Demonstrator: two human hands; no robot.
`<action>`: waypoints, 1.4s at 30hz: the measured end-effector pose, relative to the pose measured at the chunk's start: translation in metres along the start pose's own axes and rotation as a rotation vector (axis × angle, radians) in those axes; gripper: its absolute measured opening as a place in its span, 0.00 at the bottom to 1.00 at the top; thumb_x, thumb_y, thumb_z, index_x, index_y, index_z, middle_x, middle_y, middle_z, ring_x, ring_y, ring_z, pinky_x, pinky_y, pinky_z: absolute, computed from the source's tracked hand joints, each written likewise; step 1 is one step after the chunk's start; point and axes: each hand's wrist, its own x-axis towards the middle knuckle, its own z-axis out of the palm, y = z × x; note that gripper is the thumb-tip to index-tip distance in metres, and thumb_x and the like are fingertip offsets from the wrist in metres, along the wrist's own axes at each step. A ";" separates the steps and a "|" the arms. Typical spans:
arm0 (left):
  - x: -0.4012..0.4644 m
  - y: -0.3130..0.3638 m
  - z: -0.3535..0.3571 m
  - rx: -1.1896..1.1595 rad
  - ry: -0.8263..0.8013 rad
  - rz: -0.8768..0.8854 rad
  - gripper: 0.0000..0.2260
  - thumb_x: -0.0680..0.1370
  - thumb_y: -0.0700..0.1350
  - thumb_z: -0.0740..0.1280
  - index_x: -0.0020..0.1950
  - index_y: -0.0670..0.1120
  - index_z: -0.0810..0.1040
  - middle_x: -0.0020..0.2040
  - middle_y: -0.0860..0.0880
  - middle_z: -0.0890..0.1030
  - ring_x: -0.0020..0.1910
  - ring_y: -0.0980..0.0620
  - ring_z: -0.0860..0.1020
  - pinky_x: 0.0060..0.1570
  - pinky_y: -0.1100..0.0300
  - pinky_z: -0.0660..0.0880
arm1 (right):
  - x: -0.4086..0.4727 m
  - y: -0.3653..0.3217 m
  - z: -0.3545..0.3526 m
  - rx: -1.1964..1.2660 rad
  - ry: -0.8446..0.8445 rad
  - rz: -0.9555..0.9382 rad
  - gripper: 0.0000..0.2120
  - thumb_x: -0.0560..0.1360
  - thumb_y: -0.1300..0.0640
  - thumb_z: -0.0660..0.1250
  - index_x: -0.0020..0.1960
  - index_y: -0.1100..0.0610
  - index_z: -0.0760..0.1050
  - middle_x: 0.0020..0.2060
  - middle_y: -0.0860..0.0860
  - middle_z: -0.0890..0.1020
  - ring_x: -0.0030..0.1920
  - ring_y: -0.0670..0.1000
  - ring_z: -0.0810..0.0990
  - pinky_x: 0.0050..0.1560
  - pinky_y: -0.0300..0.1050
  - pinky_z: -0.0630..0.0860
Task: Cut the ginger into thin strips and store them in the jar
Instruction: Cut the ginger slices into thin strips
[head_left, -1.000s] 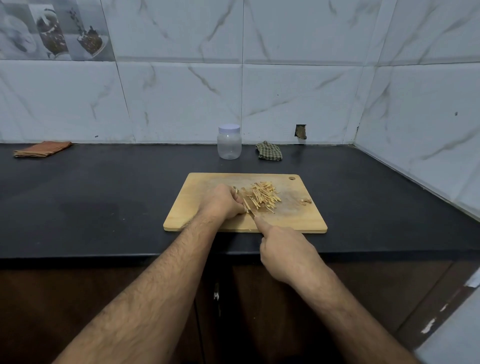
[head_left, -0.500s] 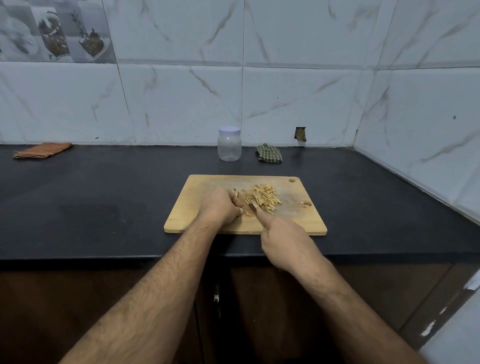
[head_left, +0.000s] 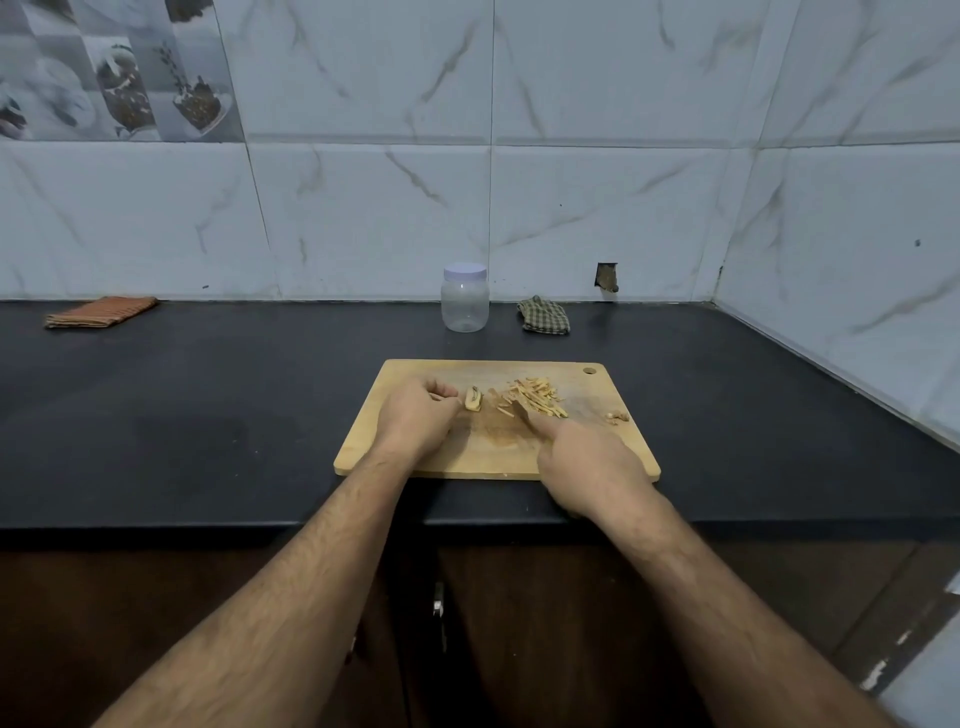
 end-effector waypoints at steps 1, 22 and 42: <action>0.002 0.000 0.000 0.035 -0.001 0.009 0.01 0.77 0.46 0.68 0.47 0.51 0.79 0.41 0.53 0.81 0.38 0.53 0.77 0.42 0.59 0.74 | 0.000 -0.002 0.002 0.008 0.004 -0.014 0.31 0.78 0.62 0.54 0.77 0.40 0.60 0.68 0.51 0.75 0.64 0.55 0.74 0.56 0.49 0.74; 0.035 -0.006 -0.022 0.350 0.091 -0.016 0.12 0.79 0.43 0.65 0.60 0.52 0.80 0.57 0.50 0.81 0.57 0.49 0.78 0.55 0.55 0.74 | 0.035 -0.016 0.004 0.029 0.063 -0.055 0.24 0.77 0.63 0.55 0.71 0.51 0.69 0.54 0.52 0.82 0.47 0.54 0.76 0.42 0.45 0.68; 0.046 -0.007 -0.031 0.395 -0.121 0.027 0.10 0.77 0.41 0.69 0.46 0.56 0.84 0.48 0.57 0.81 0.50 0.57 0.77 0.50 0.62 0.72 | 0.046 -0.013 0.031 0.244 0.194 -0.012 0.24 0.78 0.57 0.58 0.74 0.52 0.67 0.61 0.51 0.80 0.58 0.54 0.77 0.52 0.49 0.74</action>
